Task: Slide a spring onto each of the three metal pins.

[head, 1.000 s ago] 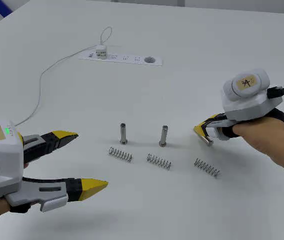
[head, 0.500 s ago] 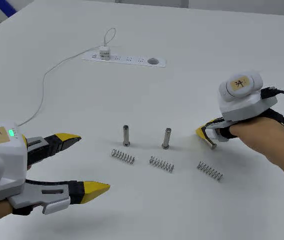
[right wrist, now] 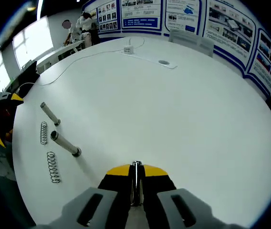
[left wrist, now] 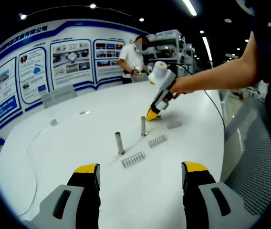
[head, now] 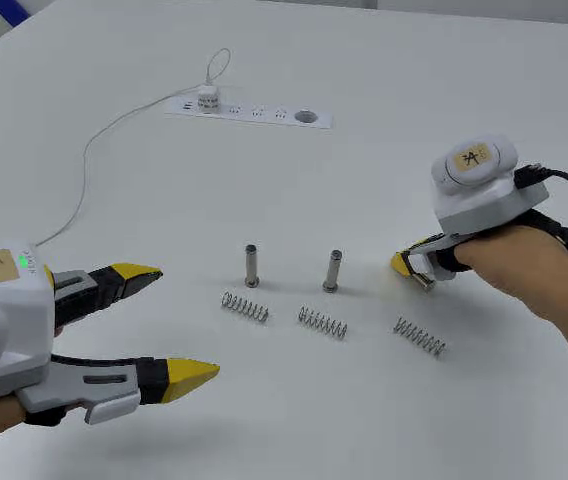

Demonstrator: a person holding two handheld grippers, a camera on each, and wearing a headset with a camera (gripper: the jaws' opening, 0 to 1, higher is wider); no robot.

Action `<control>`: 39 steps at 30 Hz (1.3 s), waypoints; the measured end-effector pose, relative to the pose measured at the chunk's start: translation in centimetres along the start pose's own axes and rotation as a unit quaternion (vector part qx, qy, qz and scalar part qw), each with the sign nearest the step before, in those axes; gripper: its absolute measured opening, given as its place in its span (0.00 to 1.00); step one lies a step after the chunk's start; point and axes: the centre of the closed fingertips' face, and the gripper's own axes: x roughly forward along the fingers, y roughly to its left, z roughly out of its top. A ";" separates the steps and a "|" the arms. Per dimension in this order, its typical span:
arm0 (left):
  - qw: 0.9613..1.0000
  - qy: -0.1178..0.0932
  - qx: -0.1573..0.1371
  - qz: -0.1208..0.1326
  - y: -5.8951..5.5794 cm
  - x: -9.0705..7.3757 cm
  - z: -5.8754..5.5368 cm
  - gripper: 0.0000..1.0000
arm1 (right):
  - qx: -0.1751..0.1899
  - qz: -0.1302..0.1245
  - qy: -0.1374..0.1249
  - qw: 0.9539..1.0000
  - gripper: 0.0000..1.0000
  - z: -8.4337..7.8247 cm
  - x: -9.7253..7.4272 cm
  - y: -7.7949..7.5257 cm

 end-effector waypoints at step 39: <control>1.000 -0.005 0.012 0.002 0.0 -0.5 1.0 0.70 | 0.030 -0.032 -0.093 0.995 0.09 -0.3 -5.8 0.8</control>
